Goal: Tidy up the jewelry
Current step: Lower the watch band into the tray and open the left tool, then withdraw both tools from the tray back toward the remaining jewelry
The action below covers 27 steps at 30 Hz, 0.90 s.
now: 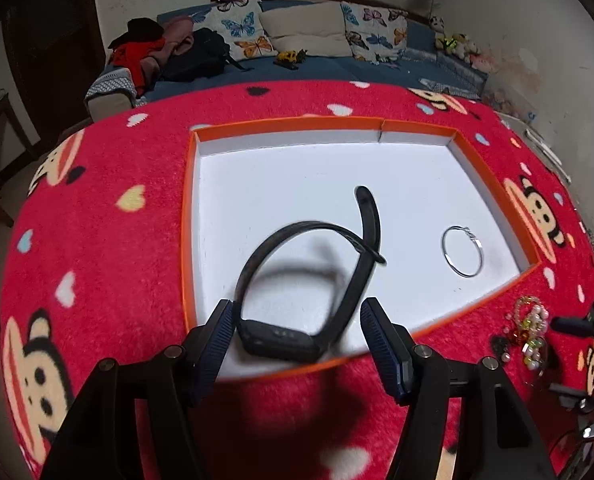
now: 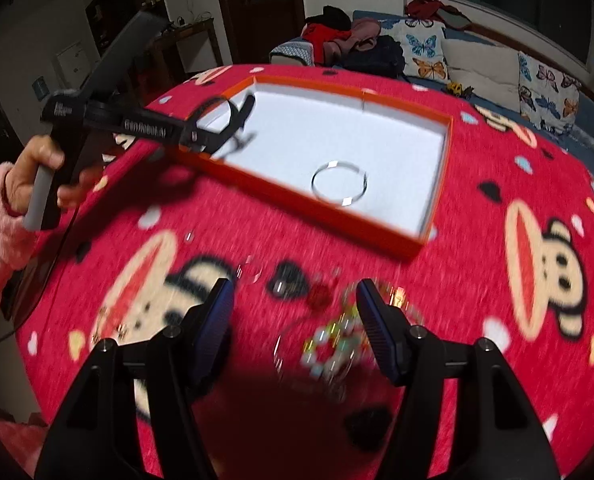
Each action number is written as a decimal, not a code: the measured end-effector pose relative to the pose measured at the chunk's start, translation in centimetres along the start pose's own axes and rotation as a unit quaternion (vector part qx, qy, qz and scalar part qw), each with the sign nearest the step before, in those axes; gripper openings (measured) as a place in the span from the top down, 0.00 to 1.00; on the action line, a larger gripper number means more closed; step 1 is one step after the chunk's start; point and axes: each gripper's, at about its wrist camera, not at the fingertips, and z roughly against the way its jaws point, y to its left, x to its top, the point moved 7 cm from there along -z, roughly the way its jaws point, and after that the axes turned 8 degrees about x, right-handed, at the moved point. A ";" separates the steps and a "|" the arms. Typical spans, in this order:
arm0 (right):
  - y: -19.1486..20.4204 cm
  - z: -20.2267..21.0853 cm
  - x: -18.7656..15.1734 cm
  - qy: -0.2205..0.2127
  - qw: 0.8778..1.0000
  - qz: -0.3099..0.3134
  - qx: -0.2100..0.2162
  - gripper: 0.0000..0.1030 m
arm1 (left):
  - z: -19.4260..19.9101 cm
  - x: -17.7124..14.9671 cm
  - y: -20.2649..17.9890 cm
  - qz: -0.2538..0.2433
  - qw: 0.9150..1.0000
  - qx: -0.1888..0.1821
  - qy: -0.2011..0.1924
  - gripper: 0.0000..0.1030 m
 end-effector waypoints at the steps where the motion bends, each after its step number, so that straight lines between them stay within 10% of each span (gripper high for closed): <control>1: 0.1 0.1 -0.5 0.001 1.000 -0.001 0.001 0.39 | 0.5 -0.2 0.0 0.000 1.000 -0.001 -0.004 0.33; 27: 1.0 -0.2 -3.2 0.016 1.000 0.023 -0.004 0.38 | 7.1 -8.5 -3.0 -0.003 0.999 -0.027 -0.036 0.33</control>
